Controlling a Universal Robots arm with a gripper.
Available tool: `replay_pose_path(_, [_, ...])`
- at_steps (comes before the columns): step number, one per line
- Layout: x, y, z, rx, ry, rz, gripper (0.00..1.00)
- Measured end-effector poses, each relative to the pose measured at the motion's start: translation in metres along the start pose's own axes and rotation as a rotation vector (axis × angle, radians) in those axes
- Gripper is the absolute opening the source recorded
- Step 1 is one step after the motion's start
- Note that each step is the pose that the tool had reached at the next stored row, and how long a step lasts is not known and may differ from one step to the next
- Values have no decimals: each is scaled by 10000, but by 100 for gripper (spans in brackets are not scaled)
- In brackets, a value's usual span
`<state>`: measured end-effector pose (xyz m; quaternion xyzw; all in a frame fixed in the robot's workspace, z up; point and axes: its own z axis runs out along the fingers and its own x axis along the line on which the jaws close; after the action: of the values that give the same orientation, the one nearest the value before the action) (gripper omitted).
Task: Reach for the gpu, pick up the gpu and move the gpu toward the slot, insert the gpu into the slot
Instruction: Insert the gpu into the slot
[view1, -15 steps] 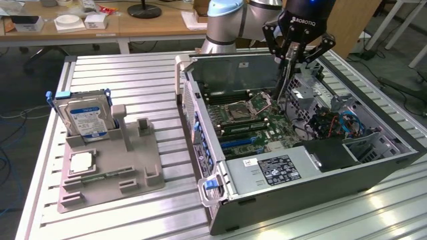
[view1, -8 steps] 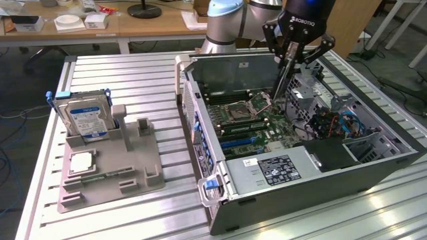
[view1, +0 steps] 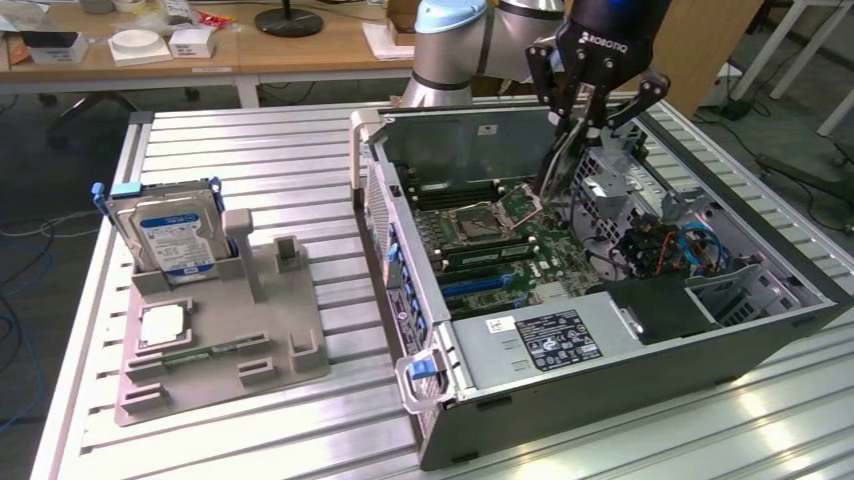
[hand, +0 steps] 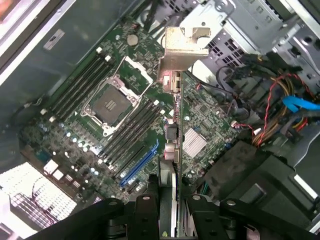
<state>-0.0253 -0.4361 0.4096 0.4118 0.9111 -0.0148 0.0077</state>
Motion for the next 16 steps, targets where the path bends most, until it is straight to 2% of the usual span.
replay_pose_path(16, [1, -1, 3, 48, 37, 1796, 26])
